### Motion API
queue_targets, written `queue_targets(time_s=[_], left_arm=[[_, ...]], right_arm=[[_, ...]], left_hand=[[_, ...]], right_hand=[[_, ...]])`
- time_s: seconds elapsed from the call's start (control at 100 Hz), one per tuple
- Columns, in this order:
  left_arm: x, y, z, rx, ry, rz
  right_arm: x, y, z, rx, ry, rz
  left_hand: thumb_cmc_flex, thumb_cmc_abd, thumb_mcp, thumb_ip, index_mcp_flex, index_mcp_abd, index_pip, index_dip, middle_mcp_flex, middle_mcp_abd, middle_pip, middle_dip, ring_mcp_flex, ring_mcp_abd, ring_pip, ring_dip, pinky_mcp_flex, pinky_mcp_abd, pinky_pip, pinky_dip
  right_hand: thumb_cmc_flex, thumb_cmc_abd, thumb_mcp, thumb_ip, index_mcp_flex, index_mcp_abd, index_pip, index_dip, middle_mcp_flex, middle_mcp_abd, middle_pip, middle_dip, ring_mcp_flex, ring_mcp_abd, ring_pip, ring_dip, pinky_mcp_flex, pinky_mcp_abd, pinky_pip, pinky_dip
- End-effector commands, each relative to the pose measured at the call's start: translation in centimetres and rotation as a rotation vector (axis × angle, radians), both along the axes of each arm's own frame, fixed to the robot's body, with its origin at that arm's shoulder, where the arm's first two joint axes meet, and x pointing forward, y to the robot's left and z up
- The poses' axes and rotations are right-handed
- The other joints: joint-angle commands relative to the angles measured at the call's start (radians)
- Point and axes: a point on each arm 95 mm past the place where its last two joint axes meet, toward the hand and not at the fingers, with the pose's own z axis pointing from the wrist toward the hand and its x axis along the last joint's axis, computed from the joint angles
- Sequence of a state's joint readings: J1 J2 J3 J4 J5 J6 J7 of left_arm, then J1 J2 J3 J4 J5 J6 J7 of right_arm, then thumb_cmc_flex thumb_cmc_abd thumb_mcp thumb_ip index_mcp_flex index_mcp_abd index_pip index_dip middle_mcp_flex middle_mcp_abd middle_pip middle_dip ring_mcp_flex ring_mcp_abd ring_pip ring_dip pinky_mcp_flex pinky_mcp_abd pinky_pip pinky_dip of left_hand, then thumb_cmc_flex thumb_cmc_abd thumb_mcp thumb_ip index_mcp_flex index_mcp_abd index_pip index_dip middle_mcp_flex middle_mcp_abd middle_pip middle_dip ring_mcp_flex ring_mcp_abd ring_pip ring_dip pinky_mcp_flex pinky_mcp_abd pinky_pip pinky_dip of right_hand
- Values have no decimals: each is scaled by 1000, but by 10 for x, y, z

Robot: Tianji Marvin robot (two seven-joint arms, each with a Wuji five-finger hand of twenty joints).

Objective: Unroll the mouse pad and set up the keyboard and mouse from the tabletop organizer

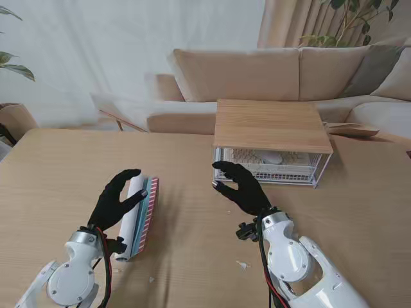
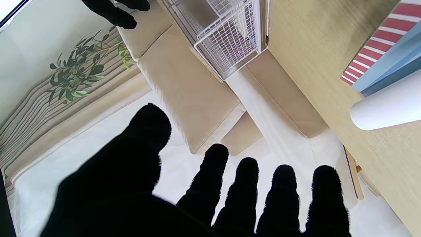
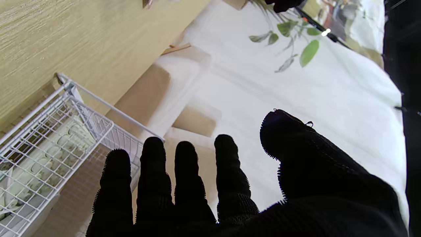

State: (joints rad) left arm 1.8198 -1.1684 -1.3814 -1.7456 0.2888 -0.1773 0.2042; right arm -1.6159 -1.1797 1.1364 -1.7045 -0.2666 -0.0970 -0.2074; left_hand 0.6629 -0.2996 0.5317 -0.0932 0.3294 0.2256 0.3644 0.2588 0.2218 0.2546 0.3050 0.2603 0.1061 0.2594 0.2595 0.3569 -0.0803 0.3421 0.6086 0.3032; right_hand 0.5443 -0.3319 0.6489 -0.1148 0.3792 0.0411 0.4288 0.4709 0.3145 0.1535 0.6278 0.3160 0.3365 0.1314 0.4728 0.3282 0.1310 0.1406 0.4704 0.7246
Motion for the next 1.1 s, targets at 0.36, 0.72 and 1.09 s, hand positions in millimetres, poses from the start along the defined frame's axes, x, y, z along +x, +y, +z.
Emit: queue_targets(time_s=[0.36, 0.72, 1.09], left_arm=[[-3, 0, -1, 7, 4, -5], [7, 18, 2, 290, 57, 171], [27, 32, 10, 396, 329, 301]], right_arm=[[-3, 7, 1, 7, 10, 25], [-3, 6, 0, 30, 25, 24], [-2, -1, 4, 54, 2, 15]], left_hand=[[5, 26, -26, 39, -7, -3, -5, -8, -21, -47, 2, -3, -29, -28, -18, 18, 0, -25, -19, -8], [-53, -80, -80, 46, -49, 47, 4, -4, -19, -49, 74, 48, -31, -6, 39, 90, -6, -11, 29, 30], [-52, -89, -140, 54, -50, 104, 13, -2, -25, -9, 140, 166, -11, 34, 175, 217, -5, -30, 143, 150]], right_hand=[[2, 32, -30, 56, 1, -51, -3, -11, -19, -34, -11, -2, -29, -25, -1, -10, -9, -28, -30, 31], [3, 32, -31, 56, 0, -51, 1, -8, -15, -33, -8, -1, -30, -21, -1, -10, -11, -27, -31, 34], [4, 33, -31, 56, 1, -50, 2, -6, -13, -33, -6, 0, -29, -22, 0, -10, -11, -26, -32, 35]])
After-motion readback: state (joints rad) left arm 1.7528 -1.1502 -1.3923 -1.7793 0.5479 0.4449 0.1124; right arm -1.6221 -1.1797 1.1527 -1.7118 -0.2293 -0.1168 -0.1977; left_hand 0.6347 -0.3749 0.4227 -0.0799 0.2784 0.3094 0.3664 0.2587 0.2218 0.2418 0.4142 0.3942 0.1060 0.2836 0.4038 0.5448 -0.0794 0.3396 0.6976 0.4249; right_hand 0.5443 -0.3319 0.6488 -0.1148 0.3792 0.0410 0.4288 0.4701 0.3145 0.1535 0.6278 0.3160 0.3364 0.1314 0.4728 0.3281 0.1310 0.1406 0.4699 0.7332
